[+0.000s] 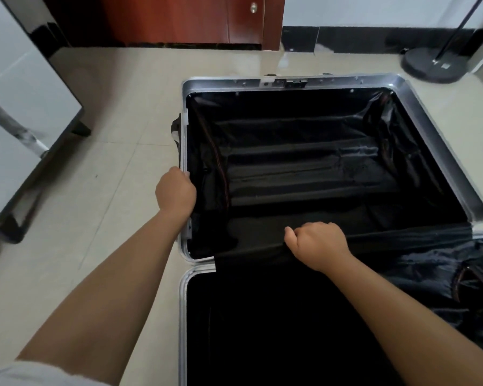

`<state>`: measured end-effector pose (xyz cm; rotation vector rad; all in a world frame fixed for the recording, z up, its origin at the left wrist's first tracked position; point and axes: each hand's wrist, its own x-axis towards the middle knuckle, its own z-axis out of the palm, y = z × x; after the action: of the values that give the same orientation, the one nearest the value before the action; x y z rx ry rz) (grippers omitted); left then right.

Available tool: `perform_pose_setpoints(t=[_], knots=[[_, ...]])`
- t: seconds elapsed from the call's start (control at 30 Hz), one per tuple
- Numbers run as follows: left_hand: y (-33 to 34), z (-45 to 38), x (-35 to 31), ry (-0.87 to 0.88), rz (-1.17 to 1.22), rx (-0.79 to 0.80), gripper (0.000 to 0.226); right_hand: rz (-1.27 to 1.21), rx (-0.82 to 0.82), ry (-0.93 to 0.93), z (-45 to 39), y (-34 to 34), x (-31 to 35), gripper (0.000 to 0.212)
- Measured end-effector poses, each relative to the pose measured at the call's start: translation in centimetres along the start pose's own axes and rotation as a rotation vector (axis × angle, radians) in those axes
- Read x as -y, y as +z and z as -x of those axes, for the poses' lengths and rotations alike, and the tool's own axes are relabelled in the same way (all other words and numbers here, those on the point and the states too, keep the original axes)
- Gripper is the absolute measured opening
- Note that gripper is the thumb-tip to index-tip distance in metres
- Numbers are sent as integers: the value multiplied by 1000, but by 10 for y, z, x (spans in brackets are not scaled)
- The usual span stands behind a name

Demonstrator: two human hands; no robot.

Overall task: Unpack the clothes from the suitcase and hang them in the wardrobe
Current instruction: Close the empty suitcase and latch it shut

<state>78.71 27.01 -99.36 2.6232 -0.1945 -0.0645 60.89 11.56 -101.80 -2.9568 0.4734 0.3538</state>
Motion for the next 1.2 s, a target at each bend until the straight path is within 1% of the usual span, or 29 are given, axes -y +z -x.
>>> perform_pose_setpoints(t=[0.1, 0.17, 0.27, 0.3, 0.33, 0.4, 0.43, 0.47, 0.53, 0.63, 0.77, 0.8, 0.87, 0.9, 0.93, 1.03, 1.07, 1.13, 1.2], knots=[[-7, 6, -2, 4, 29, -68, 31, 9, -40, 8, 3, -1, 0, 96], [-14, 12, -2, 8, 58, -130, 30, 7, -46, 14, 6, -3, 1, 103], [-23, 20, -1, 7, 117, -219, 30, 26, -12, 5, 9, -7, 3, 105], [-25, 23, 0, 2, 135, -242, 30, 25, 14, 14, 9, -7, 4, 103], [-27, 25, 1, 3, 155, -263, 30, 19, 37, 23, 8, -8, 6, 95], [-29, 31, 5, 10, 202, -297, 29, 20, 100, 44, 8, -6, 10, 65], [-31, 33, 7, 16, 229, -313, 28, 15, 137, 53, 7, -7, 12, 55], [-33, 36, 9, 21, 253, -327, 27, 15, 174, 57, 7, -9, 14, 51], [-35, 41, 10, 37, 308, -353, 22, 35, 236, 48, 7, -16, 16, 49], [-43, 50, 10, 36, 402, -404, 17, 106, 251, -51, 1, -28, 23, 49], [-52, 61, 7, 28, 488, -418, 16, 127, 305, -171, 2, -34, 42, 44], [-54, 63, 8, 26, 503, -423, 15, 139, 297, -193, 2, -36, 47, 43], [-57, 69, 10, 33, 531, -419, 9, 153, 190, -228, -2, -49, 55, 42], [-59, 71, 11, 33, 541, -413, 2, 143, 82, -250, -7, -58, 61, 40], [-59, 73, 13, 27, 548, -409, 5, 109, -87, -286, -15, -70, 67, 37], [-58, 77, 20, 23, 551, -400, 15, -12, -744, -432, -40, -116, 93, 32], [-58, 79, 22, 20, 548, -397, 16, -14, -913, -440, -46, -136, 101, 32], [-60, 82, 25, 16, 551, -386, 17, -2, -1180, -458, -50, -180, 118, 33], [-61, 82, 24, 7, 551, -365, 17, 31, -1352, -462, -54, -215, 128, 40]])
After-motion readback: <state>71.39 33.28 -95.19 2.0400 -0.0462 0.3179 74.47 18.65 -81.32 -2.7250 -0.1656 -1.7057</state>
